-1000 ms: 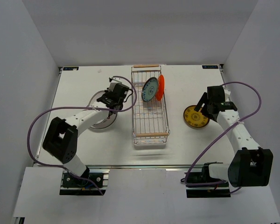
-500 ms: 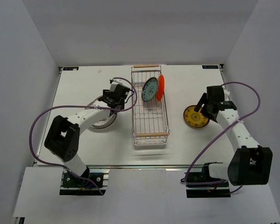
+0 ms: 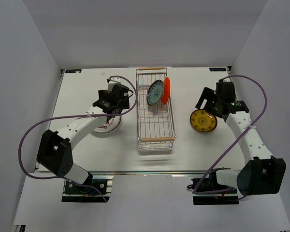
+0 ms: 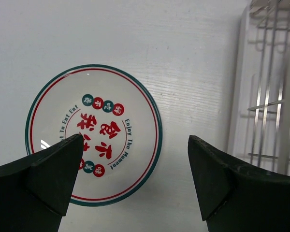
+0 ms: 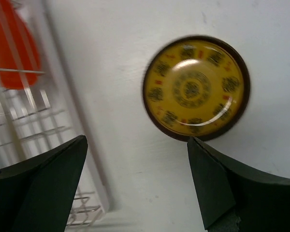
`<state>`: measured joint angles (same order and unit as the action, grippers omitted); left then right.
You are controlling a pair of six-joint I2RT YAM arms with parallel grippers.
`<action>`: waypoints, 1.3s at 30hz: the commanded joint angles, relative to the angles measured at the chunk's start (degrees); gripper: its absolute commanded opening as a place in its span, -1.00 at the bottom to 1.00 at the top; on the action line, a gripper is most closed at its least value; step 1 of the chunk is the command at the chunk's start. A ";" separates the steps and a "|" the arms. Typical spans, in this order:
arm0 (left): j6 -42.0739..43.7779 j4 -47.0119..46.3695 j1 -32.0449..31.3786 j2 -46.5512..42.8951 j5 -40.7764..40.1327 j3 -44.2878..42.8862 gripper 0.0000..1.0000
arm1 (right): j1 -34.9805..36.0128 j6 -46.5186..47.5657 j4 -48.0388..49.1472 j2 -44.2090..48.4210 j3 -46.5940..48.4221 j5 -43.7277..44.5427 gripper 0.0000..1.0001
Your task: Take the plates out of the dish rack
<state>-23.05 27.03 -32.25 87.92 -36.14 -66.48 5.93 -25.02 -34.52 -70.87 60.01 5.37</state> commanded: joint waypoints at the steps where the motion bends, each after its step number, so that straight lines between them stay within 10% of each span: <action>1: -2.26 -0.48 0.87 -6.96 1.58 0.72 0.96 | 3.19 2.78 4.46 -0.05 6.60 -4.75 0.79; 22: -10.79 -1.97 2.81 -27.53 11.97 19.28 0.96 | 28.42 7.27 -1.42 -34.94 48.87 10.09 0.78; 39: -11.05 -1.98 2.81 -30.35 11.62 20.60 0.96 | 30.54 2.69 -6.87 -46.37 56.45 17.22 0.70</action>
<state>-33.54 25.28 -29.56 59.42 -24.56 -45.82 36.07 -21.28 -40.38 -116.33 113.40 20.91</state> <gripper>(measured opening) 0.981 0.852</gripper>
